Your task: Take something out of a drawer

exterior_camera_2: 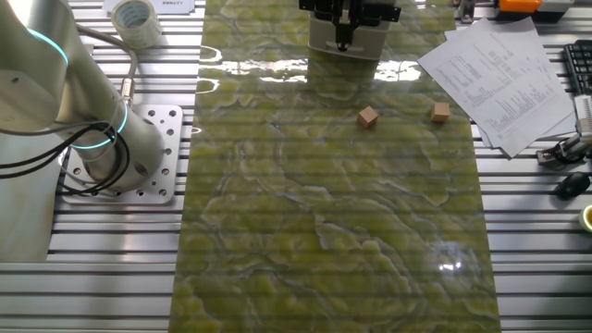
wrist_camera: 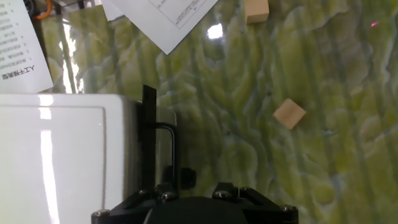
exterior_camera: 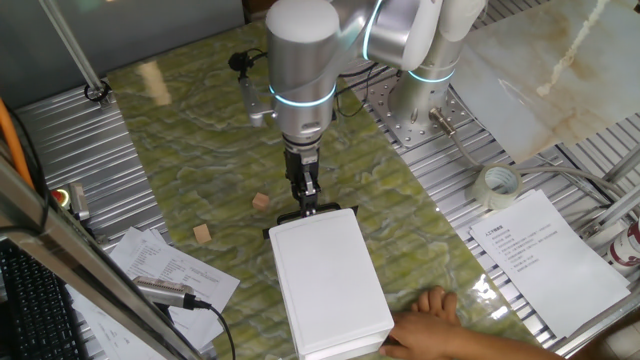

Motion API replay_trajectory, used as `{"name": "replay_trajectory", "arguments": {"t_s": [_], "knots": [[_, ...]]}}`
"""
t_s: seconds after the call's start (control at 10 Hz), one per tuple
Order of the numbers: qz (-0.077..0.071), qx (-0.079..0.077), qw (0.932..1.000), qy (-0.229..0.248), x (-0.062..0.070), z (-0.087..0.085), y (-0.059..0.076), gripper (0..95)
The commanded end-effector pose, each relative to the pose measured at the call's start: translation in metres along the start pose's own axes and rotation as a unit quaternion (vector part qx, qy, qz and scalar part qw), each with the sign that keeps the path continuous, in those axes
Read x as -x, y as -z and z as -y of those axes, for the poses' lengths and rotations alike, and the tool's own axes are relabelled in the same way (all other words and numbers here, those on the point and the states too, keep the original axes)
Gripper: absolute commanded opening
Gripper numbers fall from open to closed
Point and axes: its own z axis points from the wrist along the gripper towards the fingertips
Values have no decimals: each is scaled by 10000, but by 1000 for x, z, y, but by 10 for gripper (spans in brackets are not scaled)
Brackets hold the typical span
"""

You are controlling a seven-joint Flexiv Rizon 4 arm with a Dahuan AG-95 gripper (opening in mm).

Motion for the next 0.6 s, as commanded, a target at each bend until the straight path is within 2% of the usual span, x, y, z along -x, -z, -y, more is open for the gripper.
{"name": "replay_trajectory", "arguments": {"t_s": [0.1, 0.4, 0.5, 0.6], "knots": [[-1, -70, 10000, -14, 3, 0, -2, 570], [-78, -182, 9998, 60, 5, 10, 3, 570], [-81, -228, 9997, 36, 5, 10, 0, 570], [-73, -249, 9997, 40, 6, 11, -1, 380]]}}
